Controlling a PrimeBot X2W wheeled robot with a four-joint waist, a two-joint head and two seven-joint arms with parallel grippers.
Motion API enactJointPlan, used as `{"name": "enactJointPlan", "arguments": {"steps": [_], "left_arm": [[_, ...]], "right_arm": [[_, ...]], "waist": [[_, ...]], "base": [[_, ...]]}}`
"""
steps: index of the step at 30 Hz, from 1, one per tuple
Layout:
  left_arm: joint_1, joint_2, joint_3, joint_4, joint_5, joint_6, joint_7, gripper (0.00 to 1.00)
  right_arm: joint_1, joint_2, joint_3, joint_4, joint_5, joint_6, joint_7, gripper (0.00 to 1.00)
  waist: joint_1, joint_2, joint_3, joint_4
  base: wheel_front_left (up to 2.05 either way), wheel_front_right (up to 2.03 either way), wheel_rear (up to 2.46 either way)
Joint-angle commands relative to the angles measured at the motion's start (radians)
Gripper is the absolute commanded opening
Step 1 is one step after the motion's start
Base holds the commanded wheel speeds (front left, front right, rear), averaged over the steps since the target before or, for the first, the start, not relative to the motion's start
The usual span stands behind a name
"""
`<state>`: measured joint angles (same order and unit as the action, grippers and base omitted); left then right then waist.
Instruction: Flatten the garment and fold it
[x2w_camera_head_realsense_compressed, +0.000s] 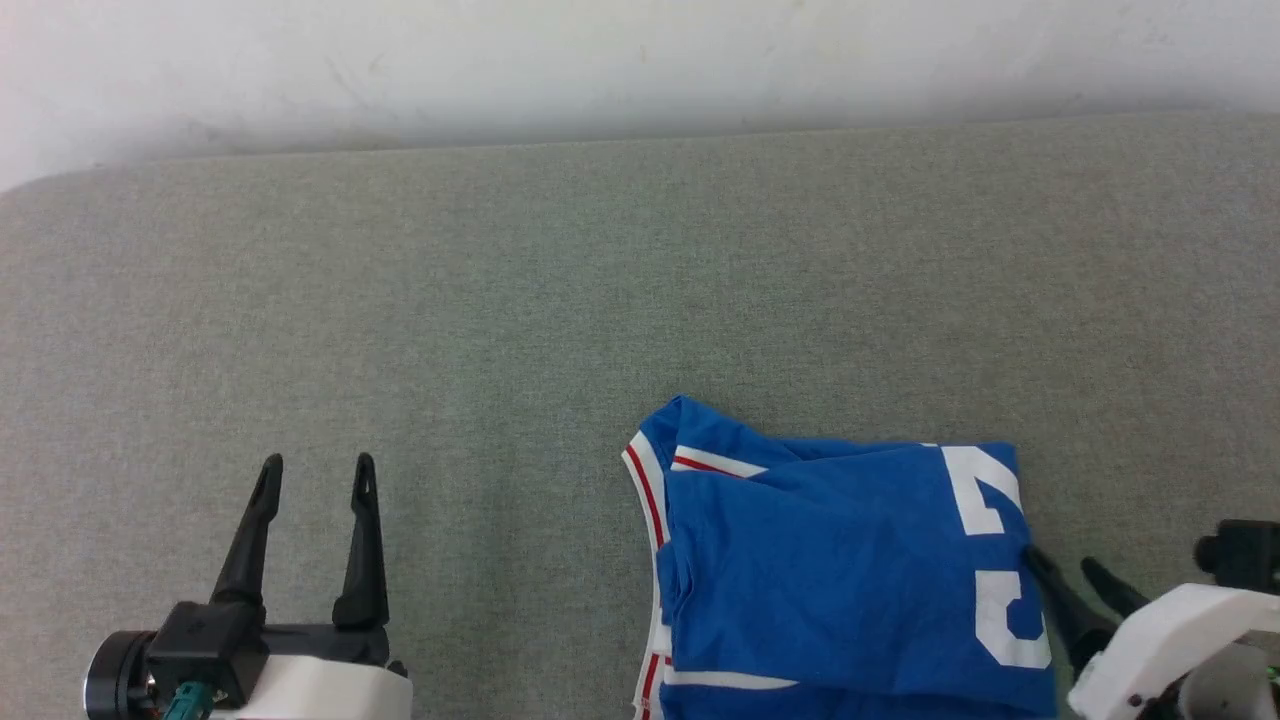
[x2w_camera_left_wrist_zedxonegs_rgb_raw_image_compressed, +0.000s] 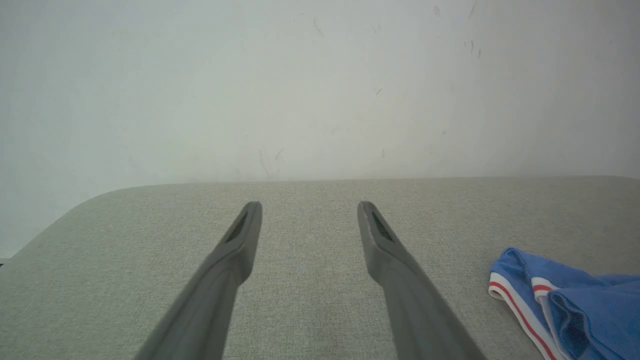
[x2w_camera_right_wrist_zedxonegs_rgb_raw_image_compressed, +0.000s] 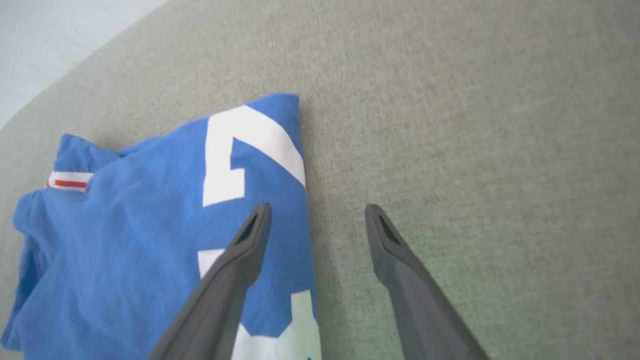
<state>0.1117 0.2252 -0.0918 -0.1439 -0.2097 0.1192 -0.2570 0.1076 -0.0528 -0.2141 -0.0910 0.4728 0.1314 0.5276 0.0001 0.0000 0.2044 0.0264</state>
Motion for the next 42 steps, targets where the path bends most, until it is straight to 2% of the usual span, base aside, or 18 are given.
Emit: {"name": "enactJointPlan", "arguments": {"steps": [1, 7, 9, 13, 18, 24, 29, 36, 42], "left_arm": [[-0.022, 0.008, 0.003, 0.0, 0.011, -0.008, -0.005, 1.0], [-0.024, 0.018, -0.001, 0.001, 0.017, -0.012, -0.005, 1.0], [-0.022, 0.021, -0.002, 0.002, 0.017, -0.012, -0.005, 1.0], [-0.025, 0.024, -0.007, 0.0, 0.019, -0.011, -0.004, 1.0], [-0.022, 0.023, -0.014, -0.005, 0.023, -0.004, -0.004, 1.0], [-0.014, 0.026, -0.021, -0.01, 0.025, 0.001, -0.001, 1.0], [-0.012, 0.032, -0.022, -0.017, 0.028, 0.005, 0.008, 1.0], [-0.029, 0.047, -0.017, -0.045, 0.037, 0.014, 0.015, 1.0], [-0.068, 0.068, -0.001, -0.08, 0.053, 0.027, 0.023, 1.0]], "right_arm": [[-0.018, 0.003, 0.015, 0.023, 0.007, -0.001, -0.013, 1.0], [-0.045, 0.003, 0.067, 0.14, 0.036, -0.001, -0.008, 1.0], [-0.053, 0.003, 0.06, 0.175, 0.035, -0.001, 0.001, 0.0], [-0.075, 0.003, 0.059, 0.199, 0.01, -0.001, 0.001, 0.0], [-0.111, 0.003, 0.081, 0.162, -0.015, -0.001, -0.017, 0.0], [-0.172, 0.002, 0.108, 0.106, -0.088, -0.001, -0.002, 0.0], [-0.227, -0.039, 0.113, 0.078, -0.154, -0.001, 0.039, 0.0], [-0.348, -0.172, 0.127, 0.078, -0.203, -0.001, 0.083, 0.0], [-0.471, -0.329, 0.17, 0.135, -0.235, -0.001, 0.079, 0.0]], "waist": [[-0.0001, 0.0, 0.0, 0.005], [-0.0001, 0.0, 0.002, 0.028], [-0.0001, 0.0, 0.002, 0.033], [-0.0001, 0.0, -0.002, 0.041], [-0.0001, 0.0, -0.024, 0.024], [-0.0001, 0.0, -0.05, -0.028], [-0.0001, 0.0, -0.051, -0.07], [-0.0001, 0.0, -0.011, -0.147], [-0.0001, 0.0, 0.062, -0.192]], "base": [[0.0, 0.0, 0.0], [0.0, 0.0, 0.0], [0.0, 0.0, 0.0], [0.0, 0.0, 0.0], [0.0, 0.0, 0.0], [0.0, 0.0, 0.0], [0.0, 0.0, 0.0], [0.0, 0.0, 0.0], [0.0, 0.0, 0.0]]}}
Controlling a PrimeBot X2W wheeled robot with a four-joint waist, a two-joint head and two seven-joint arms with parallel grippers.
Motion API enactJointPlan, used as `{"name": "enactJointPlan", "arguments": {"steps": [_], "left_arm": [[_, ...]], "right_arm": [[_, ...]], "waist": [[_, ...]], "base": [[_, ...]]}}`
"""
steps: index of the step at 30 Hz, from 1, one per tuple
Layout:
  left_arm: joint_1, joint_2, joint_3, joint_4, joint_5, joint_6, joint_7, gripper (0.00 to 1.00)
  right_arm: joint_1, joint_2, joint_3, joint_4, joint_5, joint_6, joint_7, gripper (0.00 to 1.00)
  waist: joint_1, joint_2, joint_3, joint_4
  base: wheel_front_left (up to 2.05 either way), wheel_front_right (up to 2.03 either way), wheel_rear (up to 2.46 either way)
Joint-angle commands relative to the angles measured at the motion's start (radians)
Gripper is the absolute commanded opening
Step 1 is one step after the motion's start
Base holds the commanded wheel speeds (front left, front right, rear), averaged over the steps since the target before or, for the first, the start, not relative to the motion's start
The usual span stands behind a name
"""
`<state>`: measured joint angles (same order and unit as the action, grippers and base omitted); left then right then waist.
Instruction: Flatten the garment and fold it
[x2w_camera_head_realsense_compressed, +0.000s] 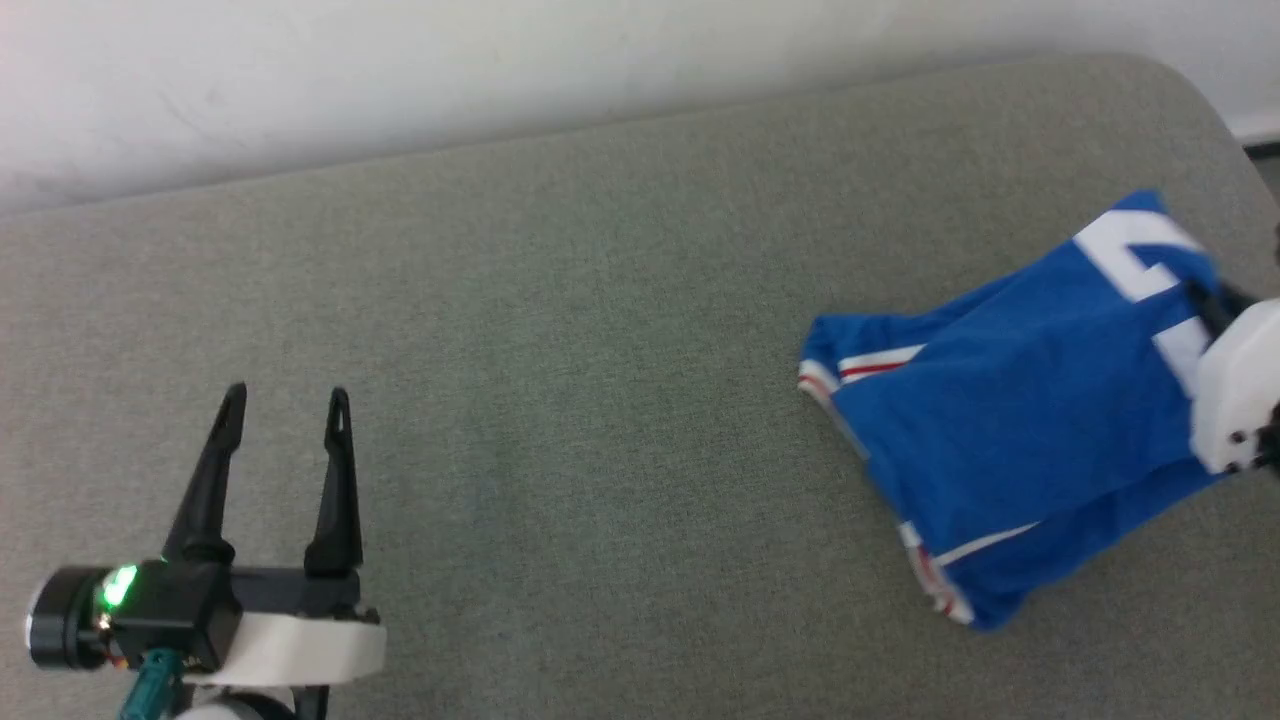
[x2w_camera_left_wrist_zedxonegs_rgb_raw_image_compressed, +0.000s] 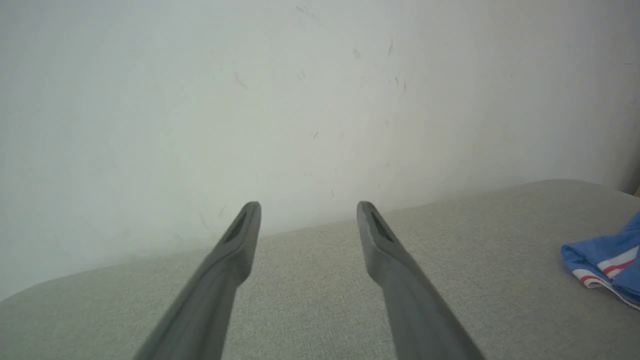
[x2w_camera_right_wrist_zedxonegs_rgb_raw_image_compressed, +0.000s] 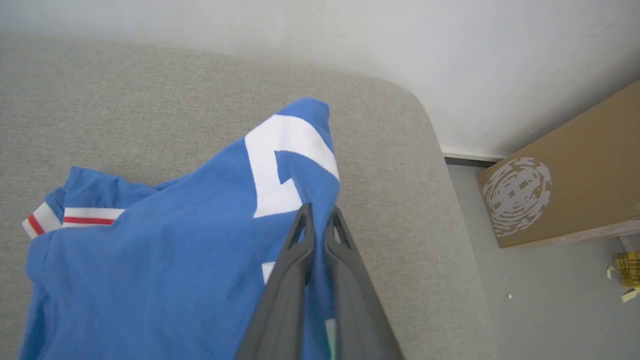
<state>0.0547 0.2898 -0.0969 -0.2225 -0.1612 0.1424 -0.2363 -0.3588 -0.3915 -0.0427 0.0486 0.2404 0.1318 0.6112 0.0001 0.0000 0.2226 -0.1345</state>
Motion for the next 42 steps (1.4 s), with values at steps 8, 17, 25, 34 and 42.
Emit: {"name": "enactJointPlan", "arguments": {"steps": [8, 17, 25, 34, 42], "left_arm": [[-0.109, 0.047, 0.027, -0.076, 0.045, 0.014, 0.005, 1.0], [-0.231, 0.085, 0.04, -0.137, 0.09, 0.022, 0.005, 1.0], [-0.262, 0.09, 0.034, -0.163, 0.09, 0.019, -0.008, 1.0], [-0.269, 0.069, 0.033, -0.172, 0.059, 0.019, -0.02, 1.0], [-0.256, 0.049, 0.036, -0.136, 0.051, 0.028, -0.024, 1.0]], "right_arm": [[-0.154, -0.125, -0.052, 0.105, -0.035, -0.001, -0.058, 0.0], [-0.251, -0.196, -0.157, 0.211, -0.12, -0.001, -0.108, 0.0], [-0.277, -0.198, -0.233, 0.314, -0.177, -0.001, -0.162, 0.0], [-0.282, -0.177, -0.26, 0.383, -0.207, -0.001, -0.192, 0.06], [-0.267, -0.173, -0.282, 0.417, -0.219, -0.001, -0.239, 1.0]], "waist": [[-0.0001, 0.0, 0.196, -0.052], [-0.0001, 0.0, 0.359, -0.04], [-0.0001, 0.0, 0.412, -0.024], [-0.0001, 0.0, 0.41, -0.017], [-0.0001, 0.0, 0.329, -0.008]], "base": [[0.0, 0.0, 0.0], [0.0, 0.0, 0.0], [0.0, 0.0, 0.0], [0.0, 0.0, 0.0], [0.0, 0.0, 0.0]]}}
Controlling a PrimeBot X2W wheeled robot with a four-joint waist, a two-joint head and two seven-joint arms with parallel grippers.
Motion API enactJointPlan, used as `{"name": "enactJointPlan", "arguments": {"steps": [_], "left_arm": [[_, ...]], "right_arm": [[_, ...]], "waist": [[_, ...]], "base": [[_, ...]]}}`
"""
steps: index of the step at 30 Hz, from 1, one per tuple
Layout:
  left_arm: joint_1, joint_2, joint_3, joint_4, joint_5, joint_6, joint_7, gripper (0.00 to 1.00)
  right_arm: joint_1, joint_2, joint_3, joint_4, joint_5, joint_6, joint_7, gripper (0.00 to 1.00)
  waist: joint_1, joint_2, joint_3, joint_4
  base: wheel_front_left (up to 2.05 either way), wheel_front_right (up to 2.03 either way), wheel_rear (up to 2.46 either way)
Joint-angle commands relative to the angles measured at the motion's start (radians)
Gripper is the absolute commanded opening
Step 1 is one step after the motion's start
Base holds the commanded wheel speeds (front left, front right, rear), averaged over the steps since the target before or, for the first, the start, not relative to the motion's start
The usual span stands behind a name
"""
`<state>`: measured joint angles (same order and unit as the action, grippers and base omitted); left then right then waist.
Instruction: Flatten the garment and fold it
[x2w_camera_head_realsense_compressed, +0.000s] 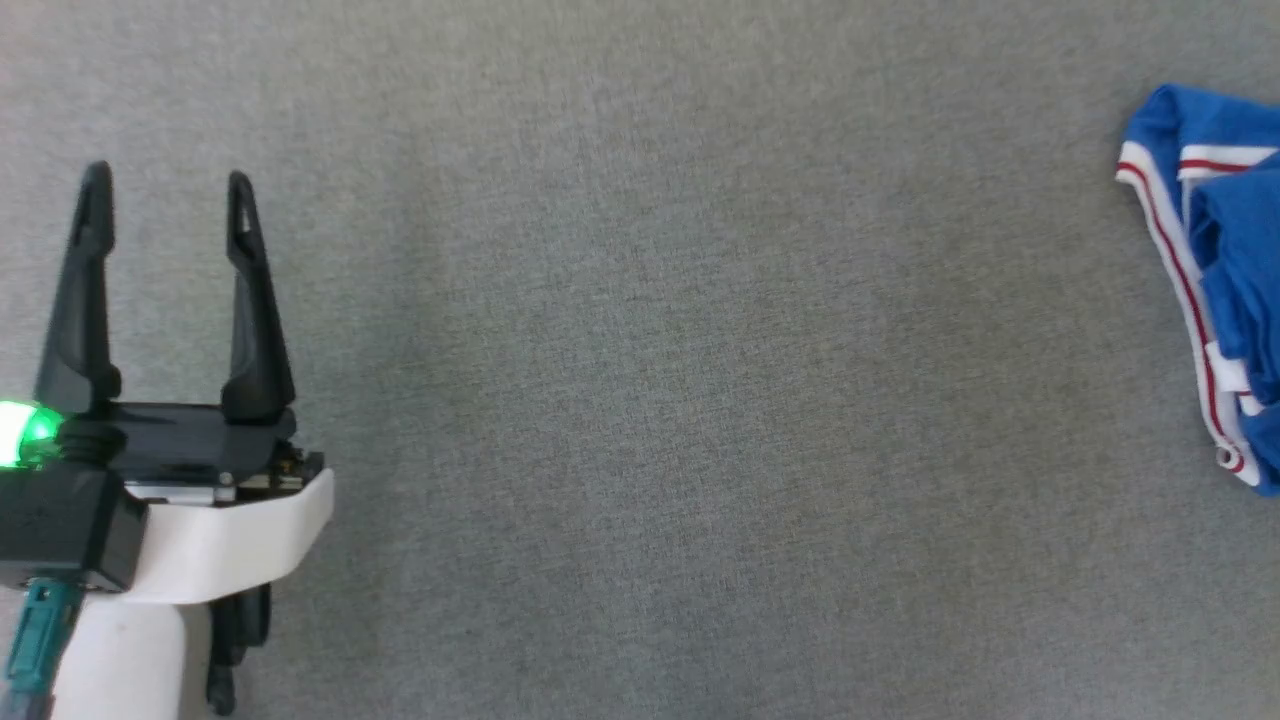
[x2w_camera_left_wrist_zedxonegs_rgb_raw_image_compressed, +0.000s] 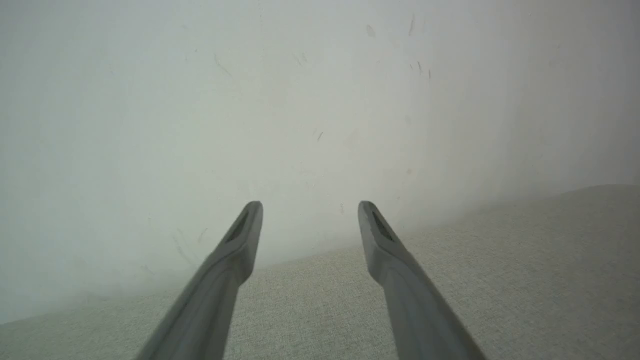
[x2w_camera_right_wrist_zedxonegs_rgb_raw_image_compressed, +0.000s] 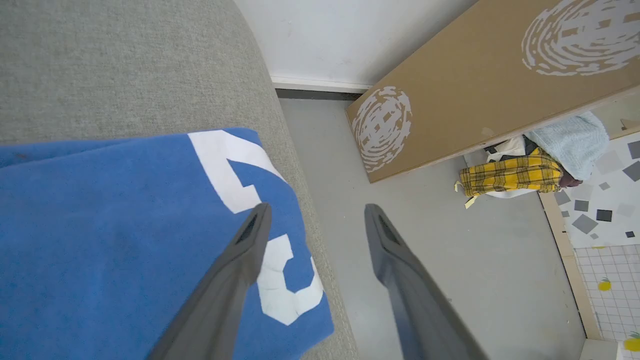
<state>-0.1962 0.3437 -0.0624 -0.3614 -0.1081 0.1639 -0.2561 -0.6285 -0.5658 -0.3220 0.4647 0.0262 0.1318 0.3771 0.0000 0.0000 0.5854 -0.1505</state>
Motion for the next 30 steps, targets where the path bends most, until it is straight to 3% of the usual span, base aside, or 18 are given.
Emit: {"name": "enactJointPlan", "arguments": {"steps": [1, 6, 19, 24, 30], "left_arm": [[0.0, -0.009, 0.0, 0.007, -0.006, 0.006, -0.005, 1.0], [0.038, -0.036, -0.001, 0.027, -0.014, 0.013, -0.005, 1.0], [0.209, -0.077, -0.028, 0.117, -0.011, 0.012, -0.006, 1.0], [0.264, -0.1, -0.039, 0.153, -0.024, 0.022, -0.006, 1.0], [0.346, -0.124, -0.065, 0.18, -0.042, 0.027, 0.0, 1.0]], "right_arm": [[0.01, 0.002, -0.003, 0.002, -0.003, -0.001, -0.012, 1.0], [0.061, 0.047, 0.0, -0.027, 0.033, -0.001, -0.082, 1.0], [0.356, 0.319, 0.135, -0.345, 0.221, -0.001, -0.285, 1.0], [0.479, 0.382, 0.173, -0.447, 0.202, -0.001, -0.347, 1.0], [0.613, 0.445, 0.213, -0.548, 0.083, -0.001, -0.415, 1.0]], "waist": [[0.0, 0.0, -0.049, 0.012], [0.0, 0.0, -0.148, 0.034], [0.0, 0.0, -0.438, 0.104], [0.0, 0.0, -0.531, 0.134], [0.0, 0.0, -0.603, 0.164]], "base": [[0.0, 0.0, 0.0], [0.0, 0.0, 0.0], [0.0, 0.0, 0.0], [0.0, 0.0, 0.0], [0.0, 0.0, 0.0]]}}
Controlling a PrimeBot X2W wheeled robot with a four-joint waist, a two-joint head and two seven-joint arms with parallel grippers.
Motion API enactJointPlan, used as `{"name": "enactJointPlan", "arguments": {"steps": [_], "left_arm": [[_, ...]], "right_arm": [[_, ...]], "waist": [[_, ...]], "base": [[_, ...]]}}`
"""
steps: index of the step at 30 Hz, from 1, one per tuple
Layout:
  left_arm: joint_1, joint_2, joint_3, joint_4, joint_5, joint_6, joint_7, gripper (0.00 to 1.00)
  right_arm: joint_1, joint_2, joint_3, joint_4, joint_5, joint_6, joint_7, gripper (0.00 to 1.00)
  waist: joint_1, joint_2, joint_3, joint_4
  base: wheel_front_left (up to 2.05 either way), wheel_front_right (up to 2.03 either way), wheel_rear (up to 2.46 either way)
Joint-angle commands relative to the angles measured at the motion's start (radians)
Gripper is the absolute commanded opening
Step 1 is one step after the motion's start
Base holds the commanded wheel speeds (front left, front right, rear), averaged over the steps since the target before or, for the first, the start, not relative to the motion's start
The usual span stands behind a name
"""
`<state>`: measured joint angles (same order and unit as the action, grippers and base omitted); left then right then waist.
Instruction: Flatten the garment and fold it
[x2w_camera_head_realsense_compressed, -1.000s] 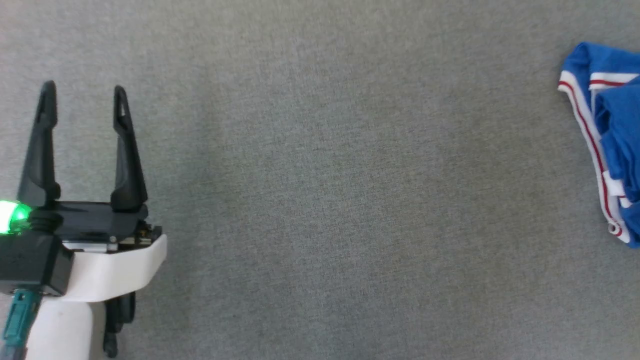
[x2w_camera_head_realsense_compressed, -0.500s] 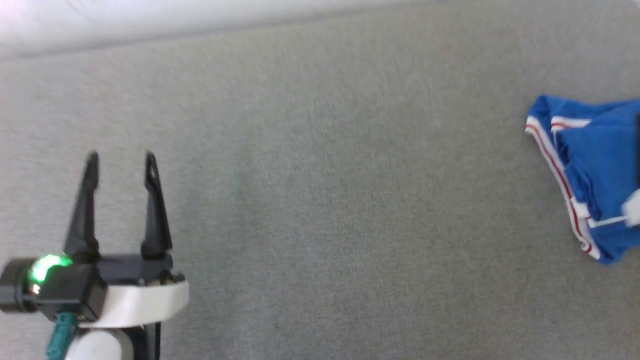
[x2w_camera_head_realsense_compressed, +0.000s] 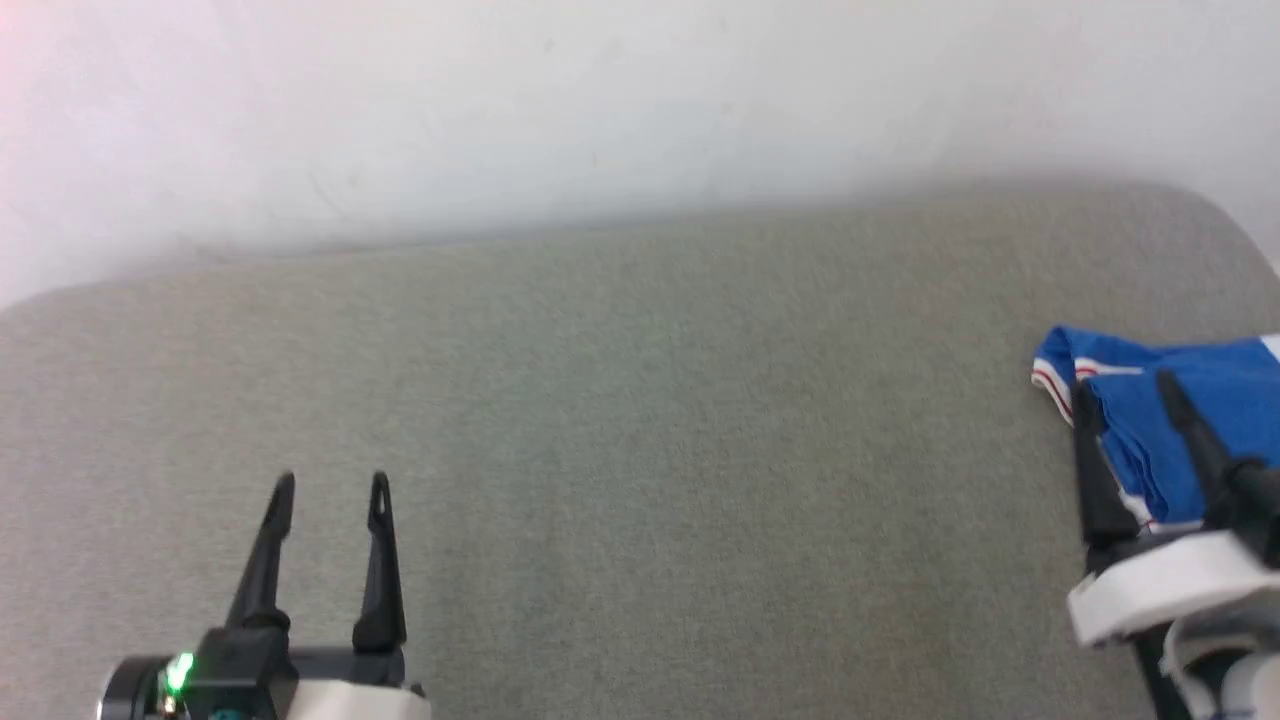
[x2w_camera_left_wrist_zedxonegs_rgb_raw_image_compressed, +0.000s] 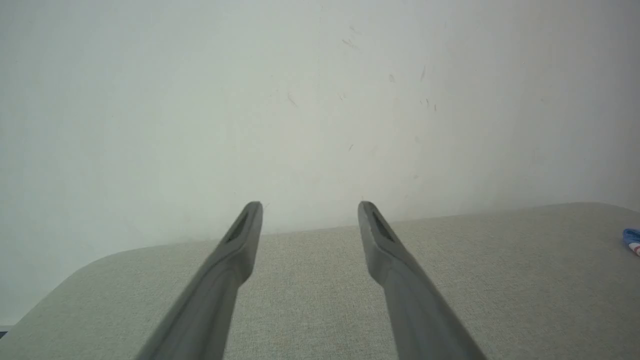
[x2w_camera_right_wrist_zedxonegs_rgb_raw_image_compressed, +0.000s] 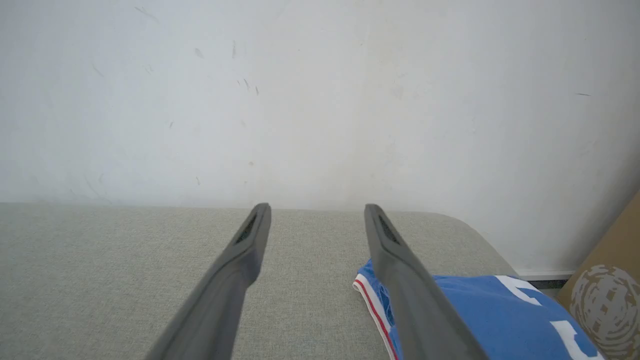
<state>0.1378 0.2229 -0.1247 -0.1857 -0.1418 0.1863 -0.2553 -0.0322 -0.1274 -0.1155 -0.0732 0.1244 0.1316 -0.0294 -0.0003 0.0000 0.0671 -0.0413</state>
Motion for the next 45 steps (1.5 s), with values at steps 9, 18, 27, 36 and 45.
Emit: {"name": "enactJointPlan", "arguments": {"steps": [9, 18, 27, 36, 45], "left_arm": [[0.065, -0.01, -0.027, 0.041, -0.017, -0.001, -0.002, 1.0], [0.054, -0.032, -0.043, 0.091, -0.017, -0.001, -0.005, 1.0], [0.048, -0.034, -0.034, 0.085, -0.007, 0.0, 0.0, 0.0], [0.04, -0.04, -0.029, 0.09, 0.0, -0.009, 0.011, 0.0], [0.027, -0.05, -0.017, 0.097, 0.011, -0.022, 0.03, 0.0]], "right_arm": [[0.134, 0.062, 0.046, -0.053, -0.164, -0.001, -0.074, 1.0], [0.174, 0.077, 0.028, -0.001, -0.179, -0.001, -0.138, 1.0], [0.167, 0.073, 0.029, 0.019, -0.177, 0.0, -0.141, 0.0], [0.162, 0.073, 0.032, 0.022, -0.175, 0.0, -0.131, 0.0], [0.152, 0.073, 0.038, 0.025, -0.171, 0.0, -0.119, 0.0]], "waist": [[0.0003, 0.0, -0.104, 0.071], [0.0003, 0.0, -0.068, 0.065], [0.0005, 0.0, -0.056, 0.065], [0.0005, 0.0, -0.057, 0.063], [0.0005, 0.0, -0.057, 0.062]], "base": [[0.0, 0.0, 0.0], [0.0, 0.0, 0.0], [0.0, 0.0, 0.0], [0.0, 0.0, 0.0], [0.0, 0.0, 0.0]]}}
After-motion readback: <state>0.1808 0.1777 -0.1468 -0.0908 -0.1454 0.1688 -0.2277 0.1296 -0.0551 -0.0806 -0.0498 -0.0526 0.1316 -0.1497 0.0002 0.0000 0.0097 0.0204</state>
